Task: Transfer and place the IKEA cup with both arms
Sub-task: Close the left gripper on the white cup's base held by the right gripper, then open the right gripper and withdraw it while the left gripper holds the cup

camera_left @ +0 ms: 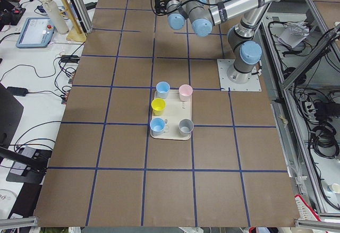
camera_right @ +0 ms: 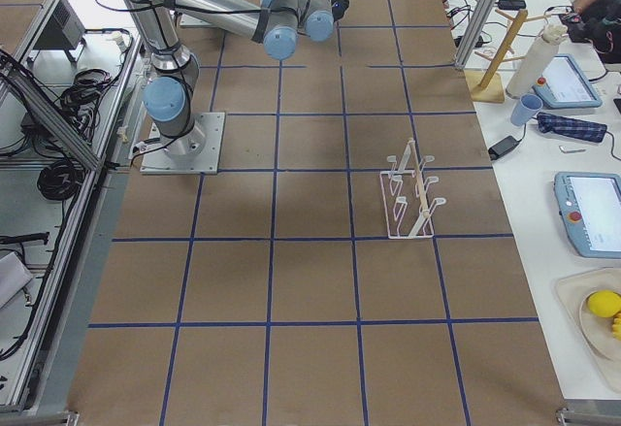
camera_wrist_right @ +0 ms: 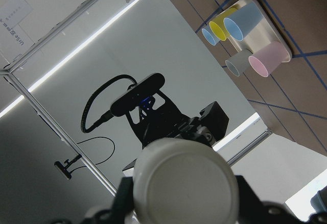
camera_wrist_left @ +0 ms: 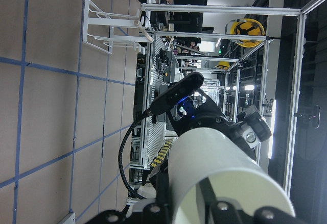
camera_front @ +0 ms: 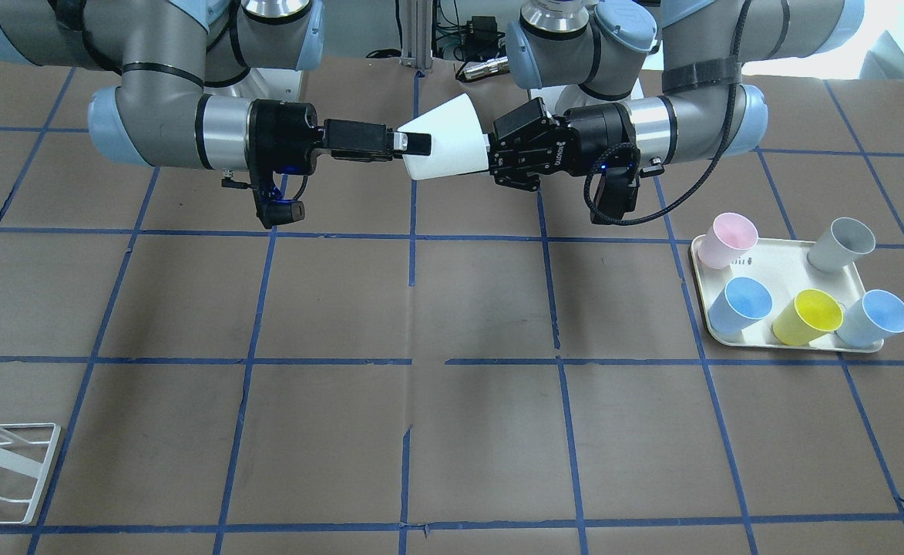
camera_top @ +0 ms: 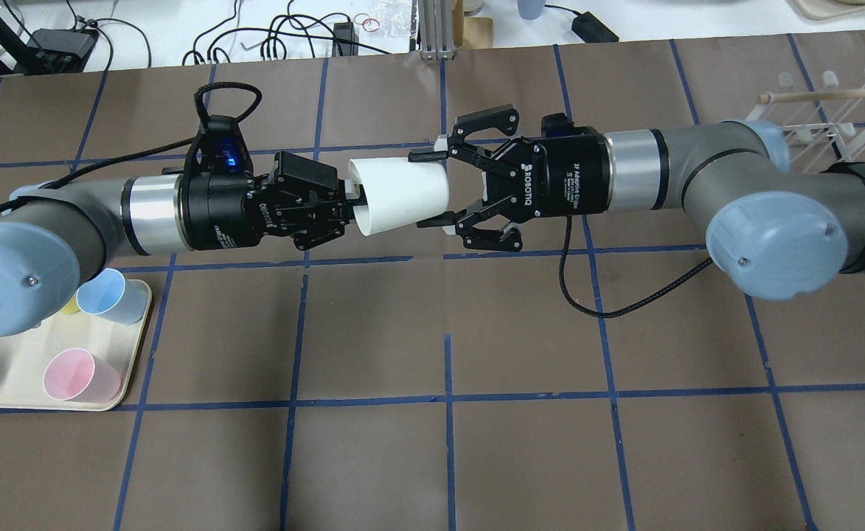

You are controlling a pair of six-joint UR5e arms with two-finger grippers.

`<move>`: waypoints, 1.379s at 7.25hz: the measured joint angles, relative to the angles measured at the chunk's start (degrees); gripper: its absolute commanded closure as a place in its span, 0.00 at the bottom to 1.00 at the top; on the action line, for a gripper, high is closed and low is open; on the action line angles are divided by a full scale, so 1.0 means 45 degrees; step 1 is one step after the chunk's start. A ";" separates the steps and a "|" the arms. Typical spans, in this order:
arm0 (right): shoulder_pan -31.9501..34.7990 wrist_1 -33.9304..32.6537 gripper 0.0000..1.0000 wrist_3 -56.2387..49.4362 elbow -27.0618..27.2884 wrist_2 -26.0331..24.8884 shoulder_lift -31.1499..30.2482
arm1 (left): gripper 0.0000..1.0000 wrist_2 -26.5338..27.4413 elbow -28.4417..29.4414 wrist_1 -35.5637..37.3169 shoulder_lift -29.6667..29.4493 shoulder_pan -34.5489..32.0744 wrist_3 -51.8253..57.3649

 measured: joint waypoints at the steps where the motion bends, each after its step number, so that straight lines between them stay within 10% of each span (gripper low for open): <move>1: -0.0015 -0.0016 0.00 0.0026 -0.0010 0.0000 0.0008 | 1.00 0.0001 -0.0006 0.0106 0.0063 0.0001 -0.0008; 7: -0.2252 -0.0021 0.00 0.1519 -0.0989 -0.0441 0.0051 | 1.00 0.0013 -0.0022 0.0171 0.0228 0.0001 -0.0115; 10: -0.3454 -0.0033 0.00 0.1913 -0.1574 -0.4090 -0.0274 | 1.00 0.1035 0.0089 0.0373 0.0274 0.0134 -0.1249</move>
